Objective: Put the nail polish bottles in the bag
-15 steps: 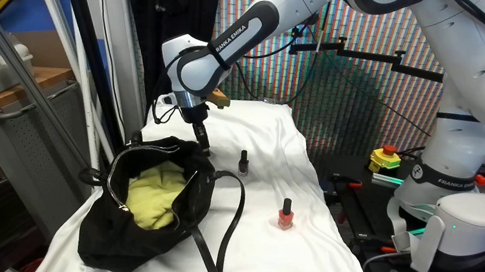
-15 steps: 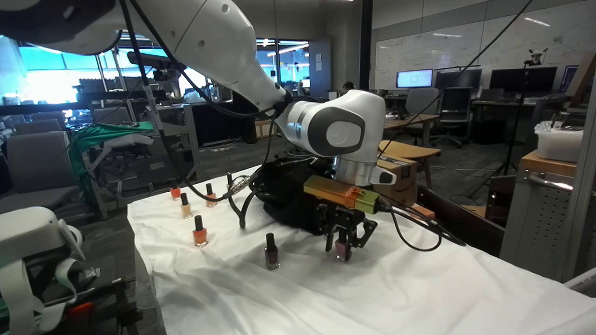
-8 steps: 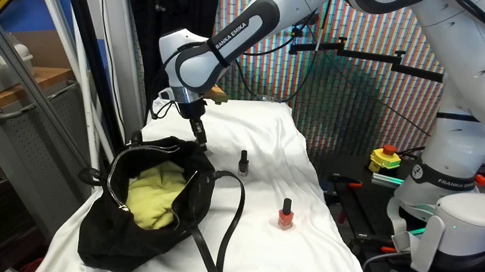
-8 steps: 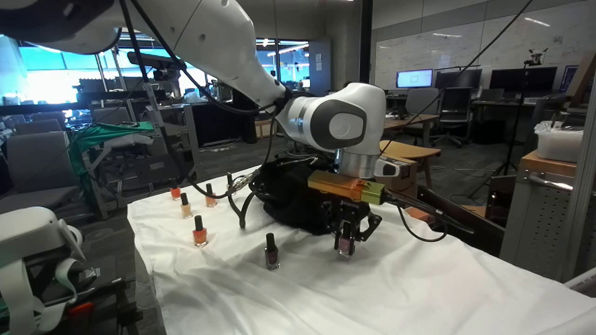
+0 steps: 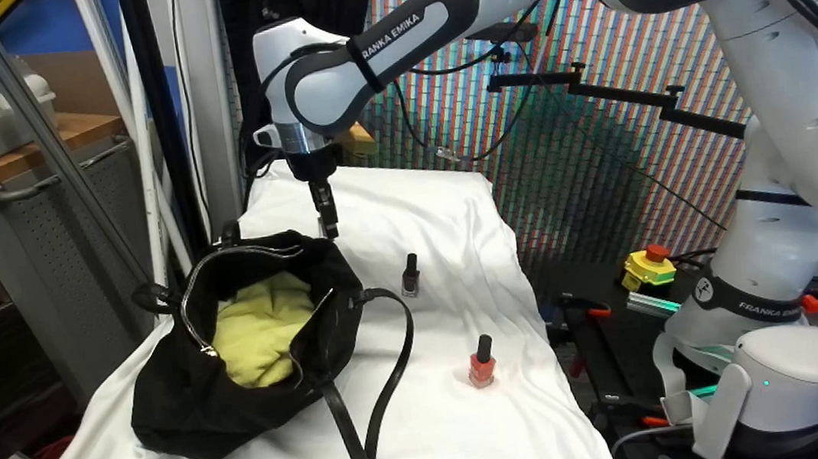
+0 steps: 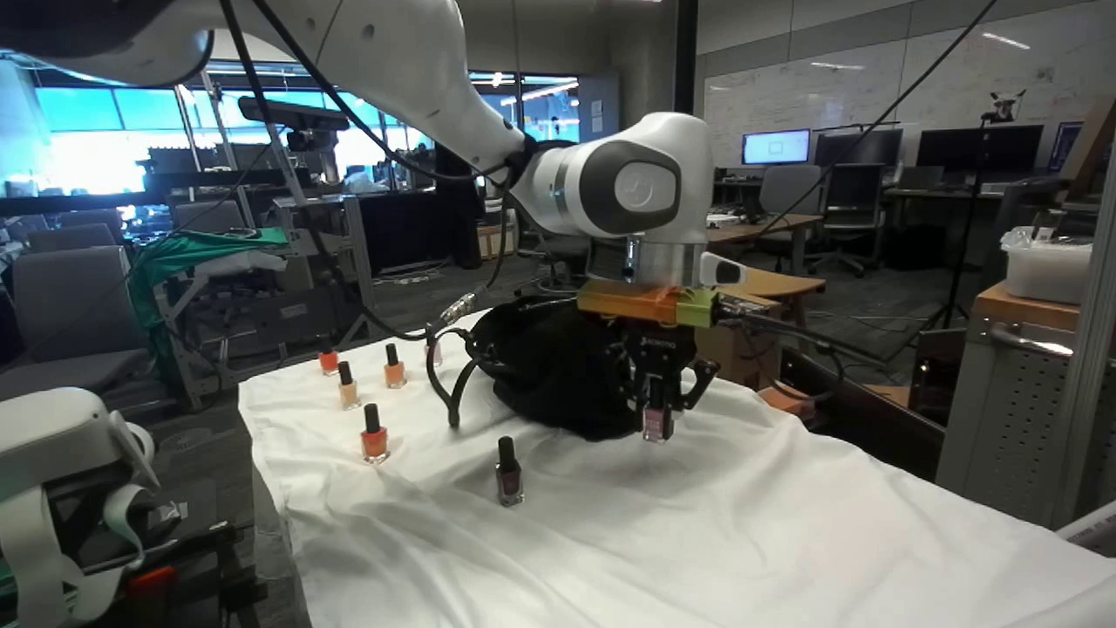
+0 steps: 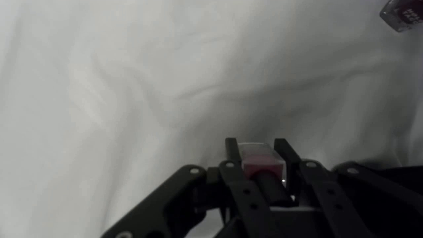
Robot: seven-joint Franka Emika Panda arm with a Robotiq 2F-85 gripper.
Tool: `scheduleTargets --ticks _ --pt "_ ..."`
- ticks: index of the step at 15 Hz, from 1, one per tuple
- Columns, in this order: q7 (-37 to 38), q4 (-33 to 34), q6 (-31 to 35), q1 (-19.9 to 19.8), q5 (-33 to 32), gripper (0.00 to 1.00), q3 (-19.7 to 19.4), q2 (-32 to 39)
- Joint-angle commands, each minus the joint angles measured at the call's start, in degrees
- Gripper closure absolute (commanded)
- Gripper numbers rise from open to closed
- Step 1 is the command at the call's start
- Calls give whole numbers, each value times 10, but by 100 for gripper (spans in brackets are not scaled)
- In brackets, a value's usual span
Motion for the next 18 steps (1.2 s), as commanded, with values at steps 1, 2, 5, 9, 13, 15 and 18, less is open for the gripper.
scheduleTargets --ticks 1,2,5,9,13,15,18 --pt "50 5 -47 26 -10 80 -10 -53" --pt "63 3 -53 30 -9 80 -9 -66" --pt "107 -13 -61 49 -8 80 -7 -109" --pt "166 -35 -45 88 -21 80 -3 -140" --pt "241 -38 -42 139 -36 80 5 -135" --pt "274 -36 -46 164 -40 80 11 -127" --pt "313 -30 -45 195 -50 80 15 -113"
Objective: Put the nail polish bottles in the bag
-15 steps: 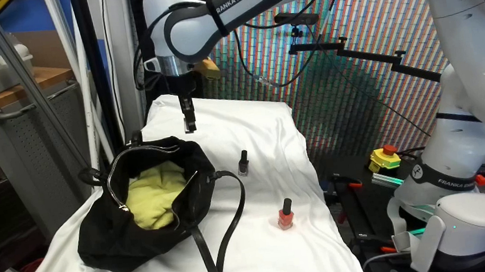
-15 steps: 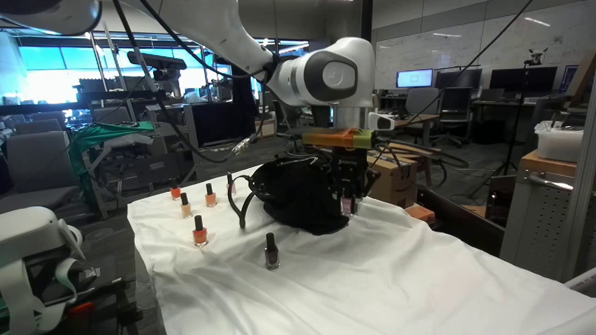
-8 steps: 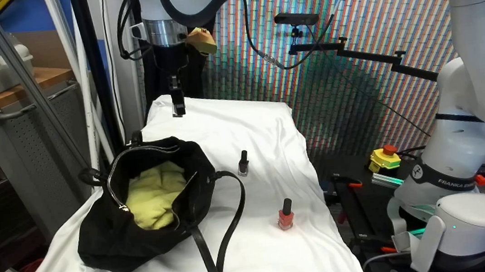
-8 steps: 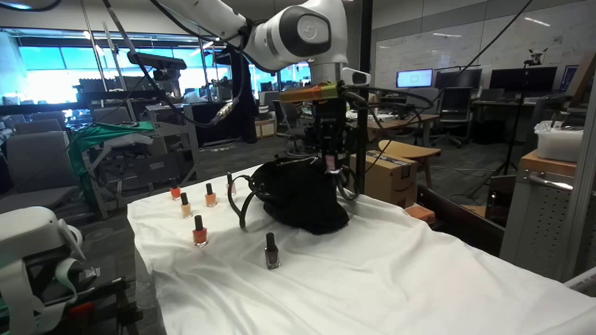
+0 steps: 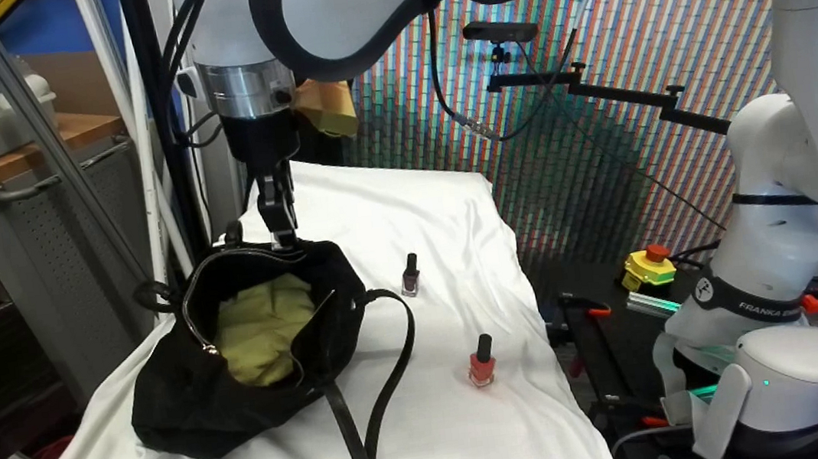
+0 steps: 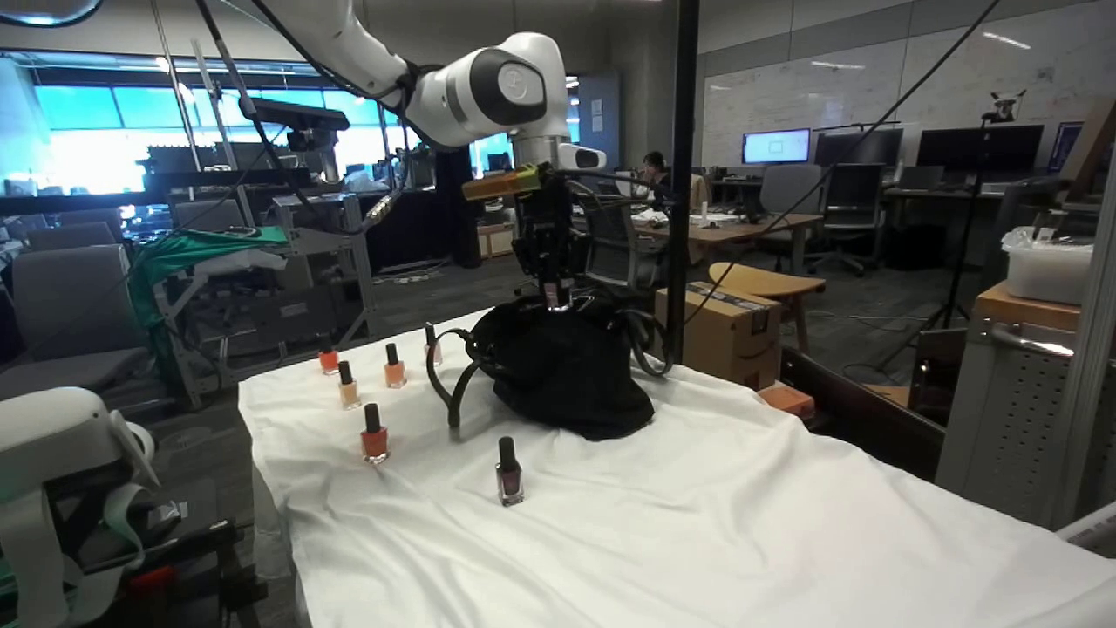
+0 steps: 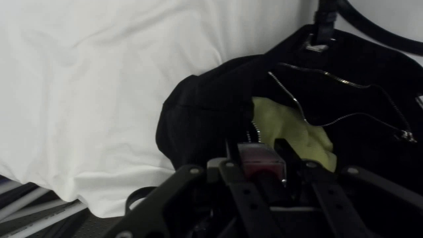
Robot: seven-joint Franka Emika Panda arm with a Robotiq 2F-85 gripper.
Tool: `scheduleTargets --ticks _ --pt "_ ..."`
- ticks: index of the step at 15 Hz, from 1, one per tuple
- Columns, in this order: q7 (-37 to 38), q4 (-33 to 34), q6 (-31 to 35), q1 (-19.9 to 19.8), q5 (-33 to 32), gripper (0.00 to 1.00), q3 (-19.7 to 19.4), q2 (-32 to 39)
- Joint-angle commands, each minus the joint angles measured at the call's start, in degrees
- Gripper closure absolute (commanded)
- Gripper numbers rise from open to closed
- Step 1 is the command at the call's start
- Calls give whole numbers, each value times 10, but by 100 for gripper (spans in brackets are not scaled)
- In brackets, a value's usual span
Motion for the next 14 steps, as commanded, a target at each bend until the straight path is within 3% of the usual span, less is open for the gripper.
scheduleTargets --ticks 1,6,14 --pt "46 8 5 28 -20 80 4 13" --pt "55 22 -4 47 -17 80 7 35" --pt "132 91 19 58 -20 80 -13 103"
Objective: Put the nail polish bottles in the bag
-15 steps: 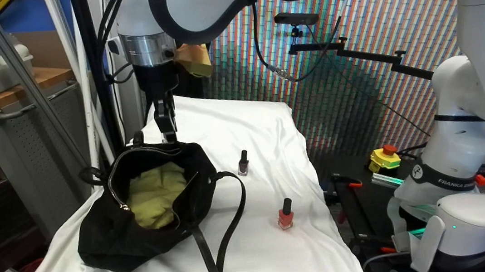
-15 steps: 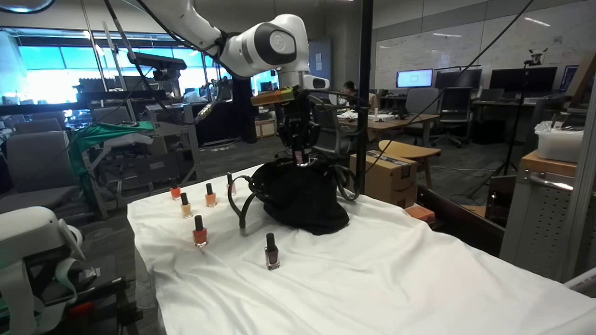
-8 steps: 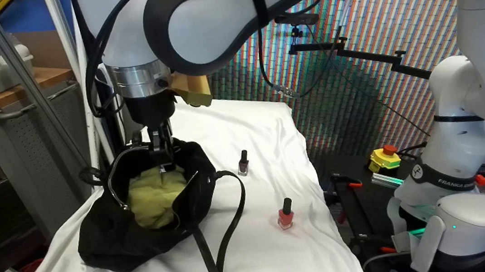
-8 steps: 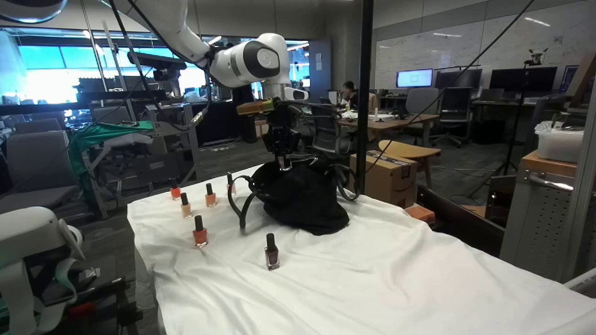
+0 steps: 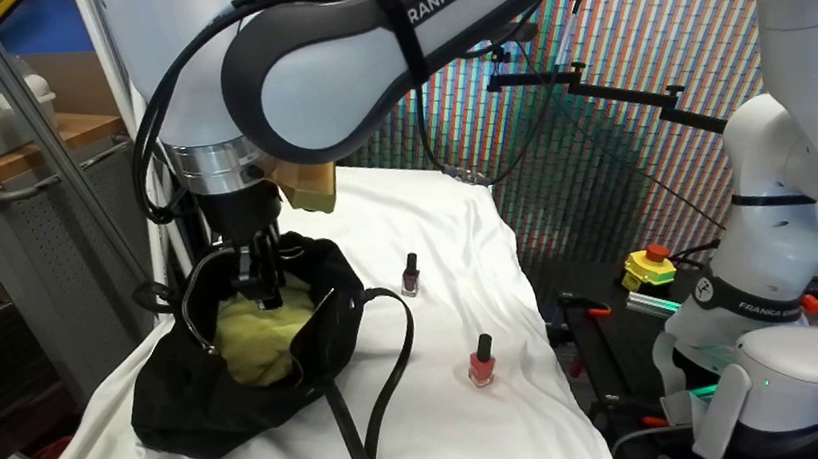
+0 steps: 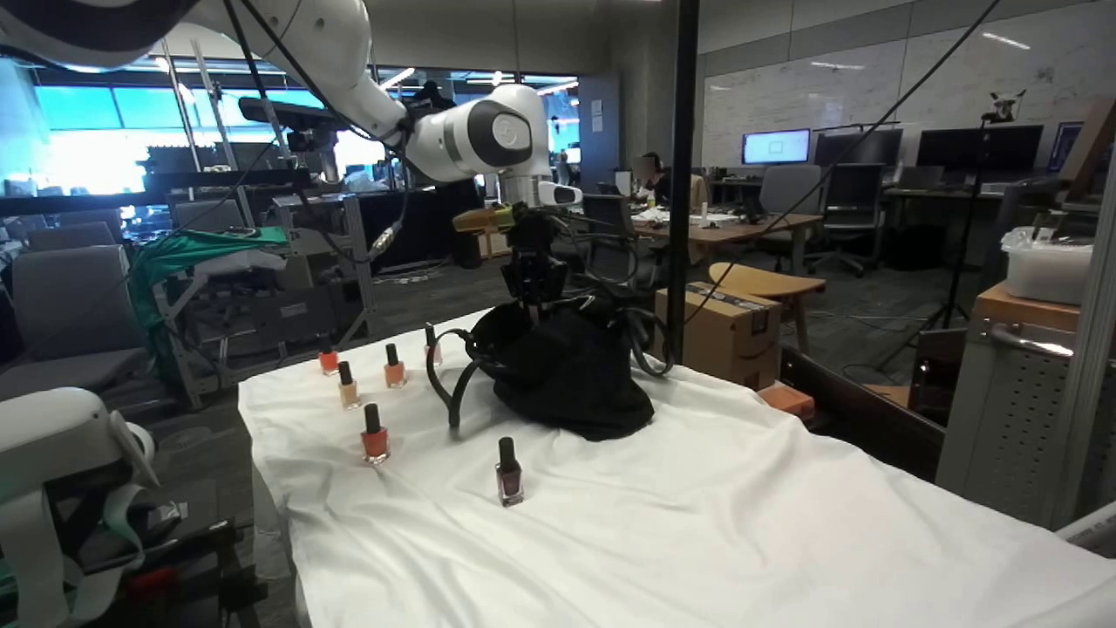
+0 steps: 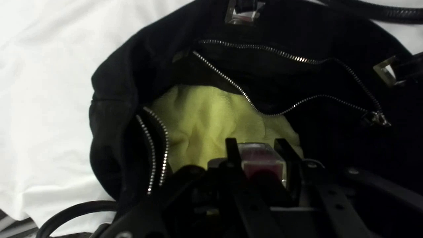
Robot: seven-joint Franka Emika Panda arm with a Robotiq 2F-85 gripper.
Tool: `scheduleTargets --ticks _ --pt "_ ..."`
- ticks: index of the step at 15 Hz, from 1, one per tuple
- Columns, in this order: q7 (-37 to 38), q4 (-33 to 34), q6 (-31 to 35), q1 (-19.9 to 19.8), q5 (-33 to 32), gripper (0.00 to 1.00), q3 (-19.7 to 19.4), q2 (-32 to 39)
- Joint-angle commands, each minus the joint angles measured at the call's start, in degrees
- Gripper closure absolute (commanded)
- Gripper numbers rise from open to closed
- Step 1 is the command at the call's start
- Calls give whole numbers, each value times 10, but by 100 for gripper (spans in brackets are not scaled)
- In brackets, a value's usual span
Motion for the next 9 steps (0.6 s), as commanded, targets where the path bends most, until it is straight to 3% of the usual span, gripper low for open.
scheduleTargets --ticks 1,3,4,5,9 --pt "43 59 9 10 -17 80 -14 40" --pt "59 74 12 14 -22 79 -21 53" --pt "67 79 11 15 -22 48 -22 57" --pt "70 82 10 15 -22 34 -23 59" --pt "85 67 14 19 -21 8 -23 43"
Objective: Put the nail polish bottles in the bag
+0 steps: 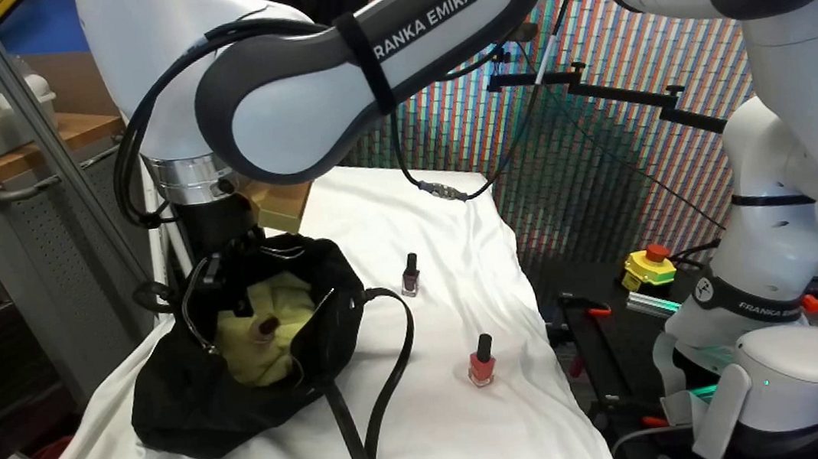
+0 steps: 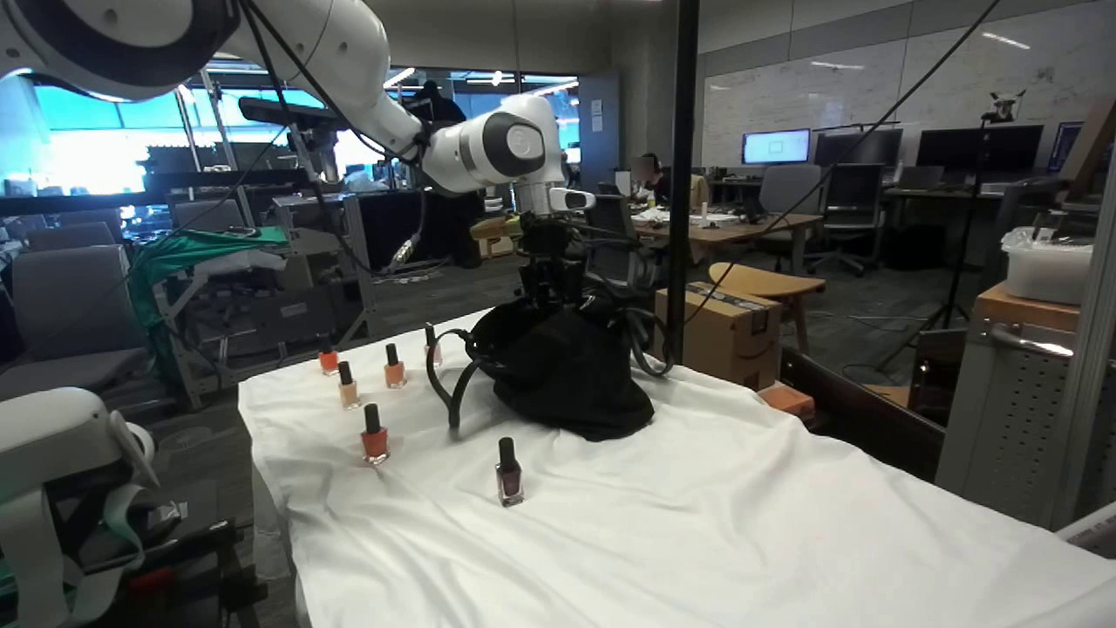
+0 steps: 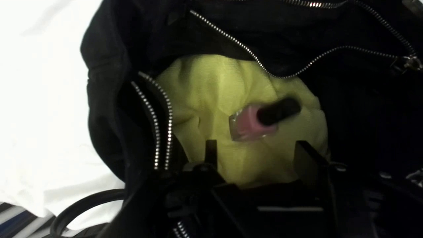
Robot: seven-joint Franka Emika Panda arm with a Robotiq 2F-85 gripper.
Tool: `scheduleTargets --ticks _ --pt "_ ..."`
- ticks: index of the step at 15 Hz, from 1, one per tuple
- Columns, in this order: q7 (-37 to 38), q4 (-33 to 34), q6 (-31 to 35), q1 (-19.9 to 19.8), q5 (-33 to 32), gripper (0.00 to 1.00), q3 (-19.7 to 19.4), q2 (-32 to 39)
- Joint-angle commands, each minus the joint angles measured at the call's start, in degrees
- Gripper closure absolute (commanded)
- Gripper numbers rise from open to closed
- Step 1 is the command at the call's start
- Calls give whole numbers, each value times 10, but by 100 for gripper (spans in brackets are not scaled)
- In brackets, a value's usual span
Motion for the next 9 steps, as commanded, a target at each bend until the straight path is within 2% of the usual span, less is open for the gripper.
scheduleTargets --ticks 1,5,9 --pt "22 -1 3 12 -9 1 -6 -14" --pt "33 -45 0 14 3 0 1 -56" --pt "62 -125 8 12 17 0 10 -125"
